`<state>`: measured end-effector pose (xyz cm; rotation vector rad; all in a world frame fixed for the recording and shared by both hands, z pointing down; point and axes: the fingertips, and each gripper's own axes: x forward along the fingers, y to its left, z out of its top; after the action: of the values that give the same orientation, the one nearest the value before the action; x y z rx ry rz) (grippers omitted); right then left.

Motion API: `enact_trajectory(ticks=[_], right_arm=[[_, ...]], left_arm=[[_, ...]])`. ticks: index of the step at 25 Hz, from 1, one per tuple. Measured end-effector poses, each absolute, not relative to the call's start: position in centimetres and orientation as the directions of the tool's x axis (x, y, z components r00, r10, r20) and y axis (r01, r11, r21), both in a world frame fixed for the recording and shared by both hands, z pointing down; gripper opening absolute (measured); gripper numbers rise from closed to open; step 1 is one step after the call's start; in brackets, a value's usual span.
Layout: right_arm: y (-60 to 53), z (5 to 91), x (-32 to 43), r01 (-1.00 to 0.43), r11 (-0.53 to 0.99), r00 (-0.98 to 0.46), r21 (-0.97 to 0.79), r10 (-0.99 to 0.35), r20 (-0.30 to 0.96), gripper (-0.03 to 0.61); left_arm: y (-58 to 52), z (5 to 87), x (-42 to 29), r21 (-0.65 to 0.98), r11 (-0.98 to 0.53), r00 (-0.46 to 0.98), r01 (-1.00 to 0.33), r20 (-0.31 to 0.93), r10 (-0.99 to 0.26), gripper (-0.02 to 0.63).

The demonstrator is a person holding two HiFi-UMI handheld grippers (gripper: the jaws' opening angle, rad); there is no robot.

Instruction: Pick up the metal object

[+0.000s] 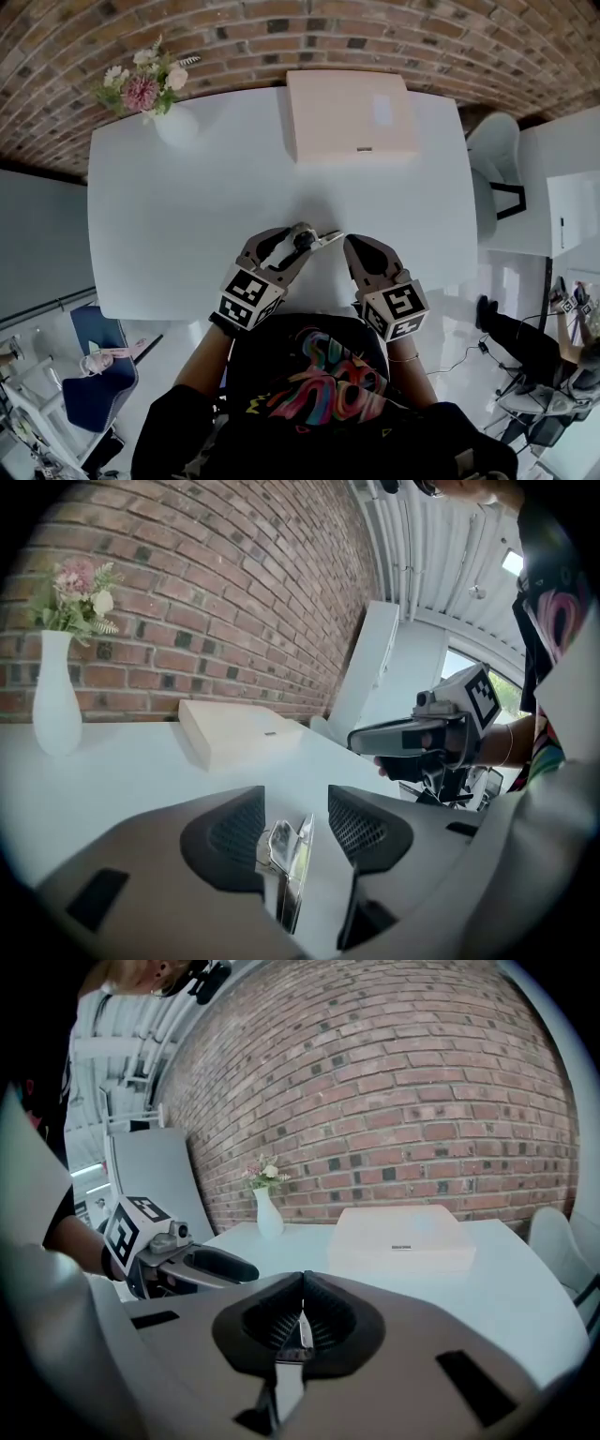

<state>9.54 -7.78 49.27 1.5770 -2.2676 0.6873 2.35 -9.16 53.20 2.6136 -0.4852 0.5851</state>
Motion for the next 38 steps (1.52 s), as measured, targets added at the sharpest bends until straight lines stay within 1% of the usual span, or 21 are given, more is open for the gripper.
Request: enact_trajectory(ticks=[9,16,26,32,36,38], right_arm=[[-7.0,50.6,10.0,-0.932,0.265,-0.358,-0.248,-0.780,0.512,0.017],[-6.7,51.1,10.9,-0.938,0.230,-0.337,-0.259,-0.784,0.522,0.017],[-6.5,51.5,11.3,-0.942,0.190,-0.315,-0.278,-0.788,0.529,0.017],[-6.5,51.7,11.4,-0.941,0.177,-0.310,-0.287,-0.788,0.532,0.017],[-6.6,51.8,11.2,-0.940,0.174,-0.313,-0.295,-0.785,0.535,0.017],[-6.7,51.9,11.1,-0.939,0.172,-0.314,-0.299,-0.784,0.536,0.017]], left_arm=[[-9.5,57.2,4.1,0.322,-0.866,0.832,-0.383,0.529,-0.171,0.218],[-10.2,59.4,5.0,0.373,-0.844,0.845,-0.386,0.511,-0.161,0.221],[-9.6,62.0,5.4,0.462,-0.807,0.848,-0.368,0.523,-0.087,0.219],[-9.3,62.6,5.5,0.460,-0.811,0.836,-0.362,0.546,-0.063,0.219],[-9.3,62.7,5.5,0.450,-0.817,0.833,-0.361,0.550,-0.065,0.207],[-9.4,62.8,5.4,0.437,-0.822,0.827,-0.366,0.558,-0.071,0.186]])
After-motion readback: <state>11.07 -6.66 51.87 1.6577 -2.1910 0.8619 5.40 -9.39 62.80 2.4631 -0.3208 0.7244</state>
